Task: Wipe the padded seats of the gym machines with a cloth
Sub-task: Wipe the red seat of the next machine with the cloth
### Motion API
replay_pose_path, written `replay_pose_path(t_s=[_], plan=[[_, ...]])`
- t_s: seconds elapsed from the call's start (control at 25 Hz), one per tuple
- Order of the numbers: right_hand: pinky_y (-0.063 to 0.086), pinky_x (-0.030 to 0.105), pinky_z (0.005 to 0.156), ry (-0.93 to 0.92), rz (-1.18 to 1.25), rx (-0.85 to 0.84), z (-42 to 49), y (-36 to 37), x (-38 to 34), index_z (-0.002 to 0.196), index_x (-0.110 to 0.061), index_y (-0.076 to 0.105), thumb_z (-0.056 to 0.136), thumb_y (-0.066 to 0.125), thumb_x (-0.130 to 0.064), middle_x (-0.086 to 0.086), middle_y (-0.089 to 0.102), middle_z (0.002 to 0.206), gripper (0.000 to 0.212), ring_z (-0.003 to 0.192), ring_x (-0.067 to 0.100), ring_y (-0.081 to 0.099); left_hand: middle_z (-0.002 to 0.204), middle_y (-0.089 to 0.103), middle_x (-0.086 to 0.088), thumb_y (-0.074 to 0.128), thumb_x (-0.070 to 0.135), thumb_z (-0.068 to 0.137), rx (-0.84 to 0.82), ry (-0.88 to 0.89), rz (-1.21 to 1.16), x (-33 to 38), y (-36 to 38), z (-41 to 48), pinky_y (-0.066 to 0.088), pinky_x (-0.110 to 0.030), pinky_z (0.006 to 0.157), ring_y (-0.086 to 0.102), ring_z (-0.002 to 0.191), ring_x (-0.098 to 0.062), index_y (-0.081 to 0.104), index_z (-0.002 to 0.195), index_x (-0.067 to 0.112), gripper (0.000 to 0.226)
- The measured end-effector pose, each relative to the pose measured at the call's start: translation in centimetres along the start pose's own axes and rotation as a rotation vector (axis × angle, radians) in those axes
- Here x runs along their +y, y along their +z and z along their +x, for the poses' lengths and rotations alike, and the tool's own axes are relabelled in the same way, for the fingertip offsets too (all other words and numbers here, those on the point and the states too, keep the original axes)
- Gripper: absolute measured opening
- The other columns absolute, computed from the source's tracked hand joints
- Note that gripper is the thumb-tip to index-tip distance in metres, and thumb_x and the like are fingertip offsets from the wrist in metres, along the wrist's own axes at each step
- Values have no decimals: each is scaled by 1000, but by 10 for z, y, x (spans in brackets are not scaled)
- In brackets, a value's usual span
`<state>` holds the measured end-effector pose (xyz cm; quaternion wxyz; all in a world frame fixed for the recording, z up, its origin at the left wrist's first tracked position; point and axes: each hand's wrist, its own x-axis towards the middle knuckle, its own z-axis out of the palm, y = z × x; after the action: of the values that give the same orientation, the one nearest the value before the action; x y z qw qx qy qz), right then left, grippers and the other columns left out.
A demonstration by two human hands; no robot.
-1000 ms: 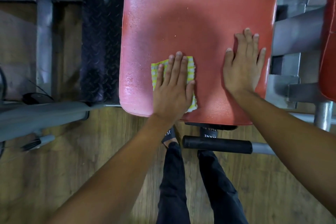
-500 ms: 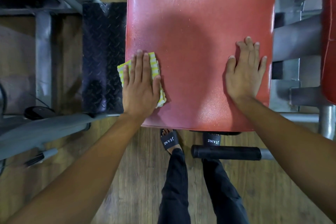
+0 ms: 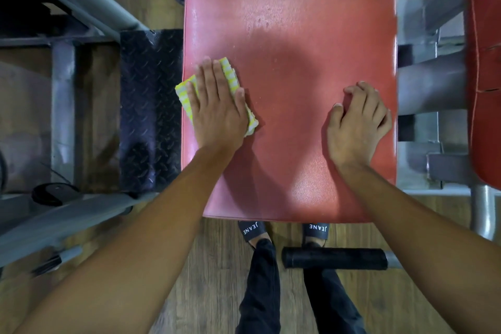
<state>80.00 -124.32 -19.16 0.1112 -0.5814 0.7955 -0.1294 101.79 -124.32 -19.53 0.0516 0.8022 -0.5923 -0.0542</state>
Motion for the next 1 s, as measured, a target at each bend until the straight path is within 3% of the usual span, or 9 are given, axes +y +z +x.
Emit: replay_pose_path(t_s=[0.24,0.36,0.52,0.8,1.0], plan=[[27,46,104,71,-25,13,25,-6,-11,116,-20,53,91,43,-29,4,49,134,29,118,30,45,162,12,-13,21,41,101,12,-86,-40,53,10,-3,5,-45,123,9,151,-28,15,153,2,66],[18,45,113,3,51,18,55,-6,-10,123,-21,50,92,43,-30,2,42,145,33,132,23,40,161,16,-14,24,42,101,31,-148,-47,84,16,-2,9,-46,123,13,150,-28,19,152,1,66],[2,48,121,-95,48,-23,103,-1,-12,142,-20,39,96,41,-28,0,25,160,46,149,18,19,162,16,-12,25,43,102,33,-156,-36,103,20,9,10,-46,123,12,150,-27,18,153,2,66],[9,53,121,-38,-2,7,125,23,-25,151,-23,26,99,34,-33,-1,19,163,54,151,19,13,162,16,-12,26,43,103,15,73,16,111,20,46,11,-47,123,9,151,-27,19,153,3,64],[13,53,121,-48,30,57,136,14,-40,137,-19,44,85,39,-20,3,37,152,53,143,22,31,162,14,-12,25,43,103,-3,218,34,116,20,88,11,-47,122,8,151,-26,19,153,4,64]])
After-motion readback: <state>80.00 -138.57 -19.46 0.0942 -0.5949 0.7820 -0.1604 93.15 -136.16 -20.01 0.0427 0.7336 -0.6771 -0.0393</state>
